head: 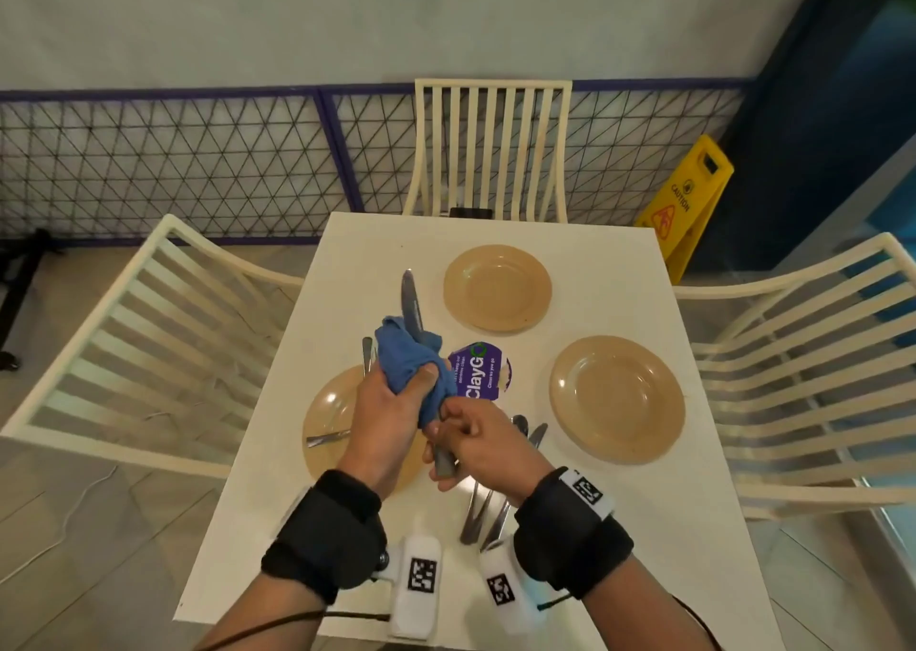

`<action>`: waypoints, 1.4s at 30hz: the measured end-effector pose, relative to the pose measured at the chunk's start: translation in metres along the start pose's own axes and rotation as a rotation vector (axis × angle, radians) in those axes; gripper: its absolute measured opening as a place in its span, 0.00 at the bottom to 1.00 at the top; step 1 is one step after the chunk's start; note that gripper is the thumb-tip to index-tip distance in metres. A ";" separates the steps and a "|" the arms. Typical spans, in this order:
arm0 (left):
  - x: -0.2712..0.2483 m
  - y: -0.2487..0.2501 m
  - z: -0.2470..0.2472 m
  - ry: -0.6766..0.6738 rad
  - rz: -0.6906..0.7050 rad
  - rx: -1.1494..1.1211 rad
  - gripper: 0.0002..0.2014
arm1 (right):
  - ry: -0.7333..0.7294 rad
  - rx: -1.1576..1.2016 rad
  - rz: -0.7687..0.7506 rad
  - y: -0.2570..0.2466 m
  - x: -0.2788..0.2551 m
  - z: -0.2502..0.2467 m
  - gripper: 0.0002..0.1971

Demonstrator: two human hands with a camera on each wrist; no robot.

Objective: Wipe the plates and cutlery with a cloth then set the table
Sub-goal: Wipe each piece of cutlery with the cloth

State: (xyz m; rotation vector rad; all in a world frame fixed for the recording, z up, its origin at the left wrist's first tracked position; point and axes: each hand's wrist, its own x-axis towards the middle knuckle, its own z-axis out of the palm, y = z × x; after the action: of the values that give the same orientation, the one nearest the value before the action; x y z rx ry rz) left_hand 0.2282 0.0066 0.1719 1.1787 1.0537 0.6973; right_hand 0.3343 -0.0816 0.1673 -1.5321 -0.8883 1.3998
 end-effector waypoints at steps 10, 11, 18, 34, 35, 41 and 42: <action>0.021 0.006 -0.045 -0.124 0.125 0.373 0.20 | 0.193 -0.300 -0.076 -0.001 0.040 -0.011 0.08; 0.023 0.007 -0.051 -0.145 0.123 0.411 0.21 | 0.236 -0.193 -0.088 -0.008 0.043 -0.015 0.08; 0.029 0.010 -0.058 -0.241 0.095 0.387 0.27 | 0.399 0.062 -0.253 -0.045 0.086 -0.004 0.09; 0.044 -0.022 -0.075 -0.314 0.044 0.350 0.14 | 0.651 0.337 -0.156 -0.052 0.119 -0.040 0.12; 0.044 -0.021 -0.077 -0.329 0.045 0.353 0.16 | 0.658 0.349 -0.154 -0.051 0.118 -0.041 0.12; 0.046 -0.027 -0.083 -0.197 0.097 0.337 0.12 | 0.641 0.420 -0.075 -0.024 0.106 -0.032 0.09; 0.045 -0.028 -0.081 -0.194 0.103 0.350 0.11 | 0.646 0.431 -0.057 -0.021 0.104 -0.033 0.08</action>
State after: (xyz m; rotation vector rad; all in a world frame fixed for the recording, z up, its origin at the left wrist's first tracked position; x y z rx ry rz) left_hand 0.1687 0.0696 0.1301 1.5783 0.9798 0.4762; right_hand 0.3800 0.0178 0.1472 -1.4623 -0.2127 0.8809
